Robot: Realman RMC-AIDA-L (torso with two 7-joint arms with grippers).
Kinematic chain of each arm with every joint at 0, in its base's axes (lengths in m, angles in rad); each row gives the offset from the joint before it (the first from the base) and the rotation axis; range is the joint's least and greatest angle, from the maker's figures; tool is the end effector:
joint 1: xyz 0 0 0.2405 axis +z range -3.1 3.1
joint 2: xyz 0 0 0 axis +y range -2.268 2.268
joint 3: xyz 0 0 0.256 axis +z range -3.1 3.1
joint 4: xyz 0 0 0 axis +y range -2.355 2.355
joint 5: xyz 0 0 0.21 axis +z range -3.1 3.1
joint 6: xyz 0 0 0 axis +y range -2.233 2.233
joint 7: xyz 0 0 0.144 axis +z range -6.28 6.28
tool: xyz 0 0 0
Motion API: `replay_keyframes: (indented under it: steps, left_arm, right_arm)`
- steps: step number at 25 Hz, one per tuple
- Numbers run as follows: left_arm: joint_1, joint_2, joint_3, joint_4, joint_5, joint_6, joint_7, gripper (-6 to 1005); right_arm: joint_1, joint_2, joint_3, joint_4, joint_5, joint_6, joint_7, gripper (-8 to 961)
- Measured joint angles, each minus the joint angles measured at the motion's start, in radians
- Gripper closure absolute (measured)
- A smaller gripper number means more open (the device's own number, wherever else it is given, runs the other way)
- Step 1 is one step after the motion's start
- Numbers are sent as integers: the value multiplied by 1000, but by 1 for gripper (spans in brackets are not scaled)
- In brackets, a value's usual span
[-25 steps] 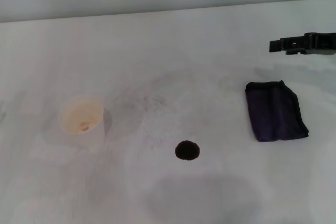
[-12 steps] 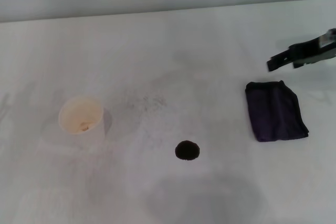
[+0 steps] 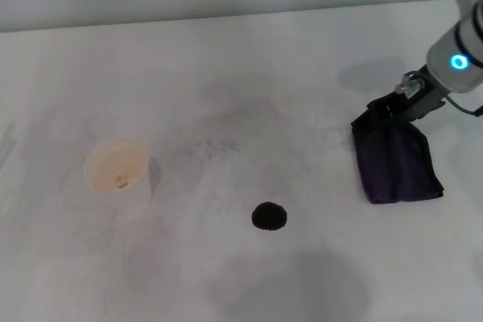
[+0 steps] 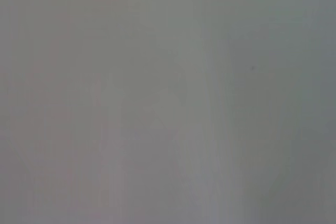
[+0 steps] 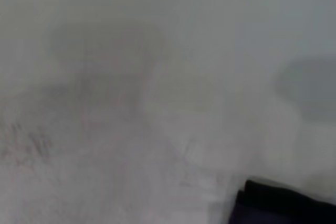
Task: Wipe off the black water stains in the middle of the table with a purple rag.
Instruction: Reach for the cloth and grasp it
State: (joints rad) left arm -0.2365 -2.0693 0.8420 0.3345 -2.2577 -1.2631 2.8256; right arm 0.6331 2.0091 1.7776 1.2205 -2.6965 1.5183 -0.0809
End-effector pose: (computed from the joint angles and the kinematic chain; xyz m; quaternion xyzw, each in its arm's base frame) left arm -0.3677 0.2883 0.0445 -0.7416 -0.1280 -0.2440 0.6117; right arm 0.2208 0.3718 0.0233 -0.7678 0.5555 -0.1775 0.2652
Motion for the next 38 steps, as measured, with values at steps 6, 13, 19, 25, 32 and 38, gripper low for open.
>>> replay_keyframes:
  steps: [6,13,19,25,32,38]
  left_arm:
    - [-9,-1,0,-3,-4,17,0,130]
    - [-24,-3,0,-10,-4,18,0,132]
    - [-29,-5,0,-11,-1,18,0,133]
    - [-40,-5,1,-13,1,30,0,133]
    - [-51,-5,5,-12,1,51,0,134]
    - [-59,-5,5,-13,2,56,0,135]
  right_arm:
    - [46,2,-98,-6,-84,36,93,336]
    - [43,3,-104,-64,-100,1,91,340]
    - [49,2,-116,-147,-102,-52,84,344]
    - [56,2,-118,-190,-104,-78,66,347]
    - [83,3,-132,-244,-112,-90,64,351]
    - [135,5,-183,-307,-112,-99,67,355]
